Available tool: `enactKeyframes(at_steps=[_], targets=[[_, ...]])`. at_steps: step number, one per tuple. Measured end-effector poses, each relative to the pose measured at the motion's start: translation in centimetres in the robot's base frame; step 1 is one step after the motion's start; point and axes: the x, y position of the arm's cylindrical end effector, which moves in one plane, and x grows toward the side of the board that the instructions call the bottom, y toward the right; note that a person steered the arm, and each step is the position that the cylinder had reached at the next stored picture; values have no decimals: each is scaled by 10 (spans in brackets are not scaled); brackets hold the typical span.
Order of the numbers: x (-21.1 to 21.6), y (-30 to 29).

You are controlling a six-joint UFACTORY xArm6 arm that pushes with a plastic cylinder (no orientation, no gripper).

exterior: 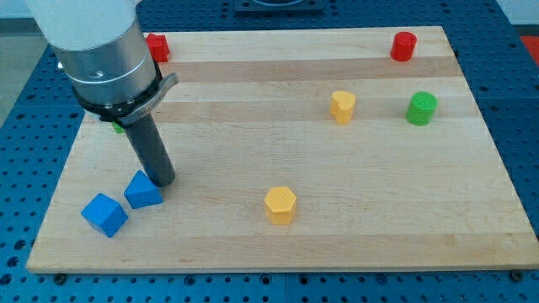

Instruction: Push the stars into blue blocks

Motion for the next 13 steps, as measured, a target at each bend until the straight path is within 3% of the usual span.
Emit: enactKeyframes(at_steps=[2, 4, 5, 8, 11, 13], targets=[[-98, 113], [-243, 101], [-293, 48], [-309, -67], [-306, -71], [-269, -71]])
